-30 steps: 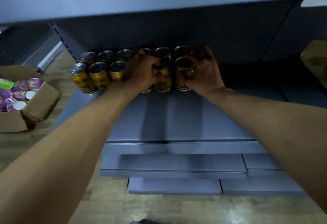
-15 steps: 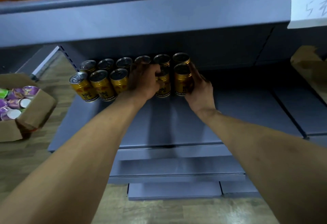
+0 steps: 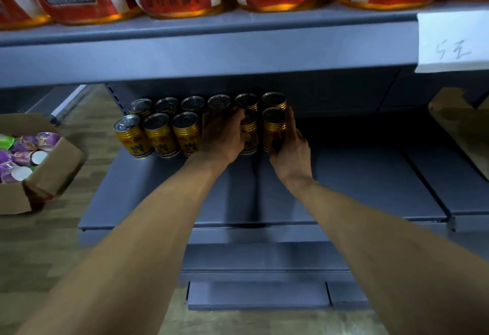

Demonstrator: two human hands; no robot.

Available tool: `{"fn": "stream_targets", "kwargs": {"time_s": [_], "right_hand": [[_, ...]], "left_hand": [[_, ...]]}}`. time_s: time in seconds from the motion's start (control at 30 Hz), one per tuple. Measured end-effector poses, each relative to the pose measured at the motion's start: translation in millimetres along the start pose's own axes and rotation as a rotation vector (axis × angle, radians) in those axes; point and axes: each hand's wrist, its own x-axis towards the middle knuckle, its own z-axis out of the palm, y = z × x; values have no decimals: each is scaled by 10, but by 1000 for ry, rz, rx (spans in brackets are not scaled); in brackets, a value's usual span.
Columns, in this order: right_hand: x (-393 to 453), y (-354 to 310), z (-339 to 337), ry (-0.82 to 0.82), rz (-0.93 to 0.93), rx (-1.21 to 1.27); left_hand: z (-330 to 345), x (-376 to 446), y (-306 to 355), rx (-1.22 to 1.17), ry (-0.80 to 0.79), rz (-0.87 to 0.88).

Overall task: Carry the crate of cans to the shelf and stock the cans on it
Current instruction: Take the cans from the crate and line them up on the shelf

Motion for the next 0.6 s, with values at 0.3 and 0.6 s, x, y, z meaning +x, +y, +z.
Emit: {"fn": "stream_targets", "kwargs": {"time_s": [0.3,0.6], "right_hand": [[-649,-238,31,222,-9,13],[-2151,131,-89,478,-149,-225]], "left_hand": [[-130,-1087,-1,-321,473,245],[576,-2612,-274,-462,322,241]]}}
